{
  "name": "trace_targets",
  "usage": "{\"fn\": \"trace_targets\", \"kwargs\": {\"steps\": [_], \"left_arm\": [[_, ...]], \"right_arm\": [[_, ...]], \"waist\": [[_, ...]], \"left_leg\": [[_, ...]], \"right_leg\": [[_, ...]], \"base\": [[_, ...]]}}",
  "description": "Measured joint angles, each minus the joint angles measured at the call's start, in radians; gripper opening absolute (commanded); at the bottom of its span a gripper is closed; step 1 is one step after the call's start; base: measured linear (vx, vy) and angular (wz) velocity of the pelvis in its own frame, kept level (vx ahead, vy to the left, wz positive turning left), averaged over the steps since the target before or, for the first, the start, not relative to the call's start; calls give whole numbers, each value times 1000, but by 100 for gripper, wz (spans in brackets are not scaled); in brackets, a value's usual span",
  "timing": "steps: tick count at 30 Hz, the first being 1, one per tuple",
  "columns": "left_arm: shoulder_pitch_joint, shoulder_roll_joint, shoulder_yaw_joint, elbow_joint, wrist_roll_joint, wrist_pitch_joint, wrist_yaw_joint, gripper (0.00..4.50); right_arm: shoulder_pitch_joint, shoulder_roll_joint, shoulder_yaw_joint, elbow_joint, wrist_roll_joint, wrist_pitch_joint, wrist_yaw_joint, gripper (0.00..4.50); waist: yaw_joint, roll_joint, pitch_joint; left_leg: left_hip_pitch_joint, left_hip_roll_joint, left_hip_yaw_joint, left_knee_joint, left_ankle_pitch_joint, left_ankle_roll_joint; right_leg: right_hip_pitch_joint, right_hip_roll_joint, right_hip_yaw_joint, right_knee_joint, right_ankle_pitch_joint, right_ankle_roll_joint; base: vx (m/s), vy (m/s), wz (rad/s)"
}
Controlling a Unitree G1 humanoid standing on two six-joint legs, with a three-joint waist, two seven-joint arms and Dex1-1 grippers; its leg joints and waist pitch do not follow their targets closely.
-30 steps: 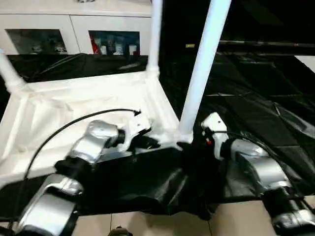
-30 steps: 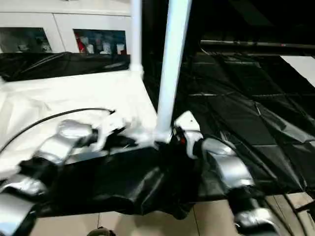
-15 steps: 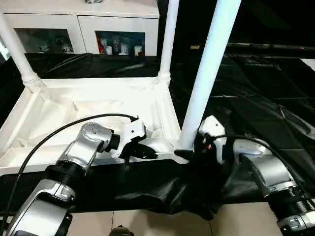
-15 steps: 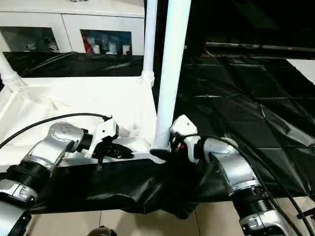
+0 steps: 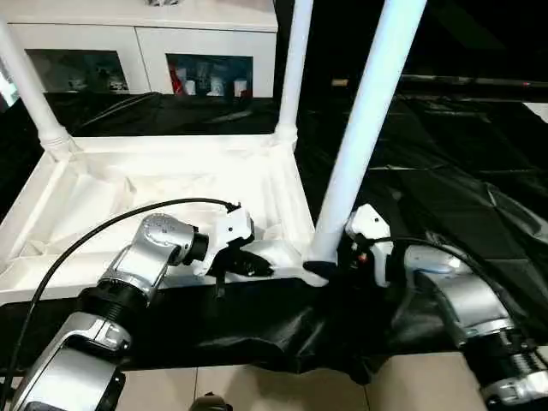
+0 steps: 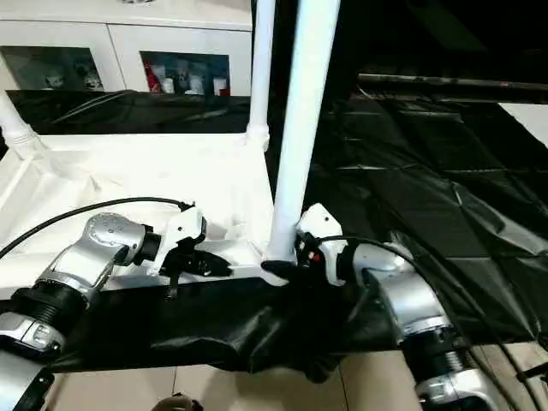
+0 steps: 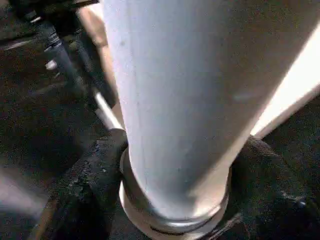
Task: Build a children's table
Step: Rotate leg to tighten
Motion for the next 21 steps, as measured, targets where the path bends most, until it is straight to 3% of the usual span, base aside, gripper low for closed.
{"fn": "trace_targets", "kwargs": {"steps": [5,10,19,20,21], "left_arm": [[-80,-109,11,115,69,26,253,0],[-121,-212,13,168,93,83,400,0],[-151,-261,24,220,99,89,463,0],[-151,-258,24,220,99,85,460,0],[-150,-251,24,219,99,76,450,0]], "right_arm": [[-82,176,-119,162,-20,10,-383,272],[-148,259,-178,255,-36,8,-607,272],[-199,290,-208,342,-67,-45,-691,272],[-199,288,-209,344,-67,-49,-682,328],[-198,284,-208,344,-67,-51,-666,342]], "waist": [[-16,0,0],[-27,2,-1],[-30,2,-2],[-30,2,-2],[-31,2,-2]], "left_leg": [[4,0,0,1,0,0],[5,-1,0,0,0,-1],[4,-1,0,-1,0,-1],[4,-1,0,-1,0,-1],[4,-1,0,-1,0,-1]], "right_leg": [[2,0,1,0,2,0],[4,0,2,-2,4,-2],[3,0,2,-2,4,-2],[3,0,2,-2,4,-2],[3,0,2,-3,4,-2]], "base": [[0,0,0],[0,0,0],[0,0,0],[0,0,0],[0,0,0]]}}
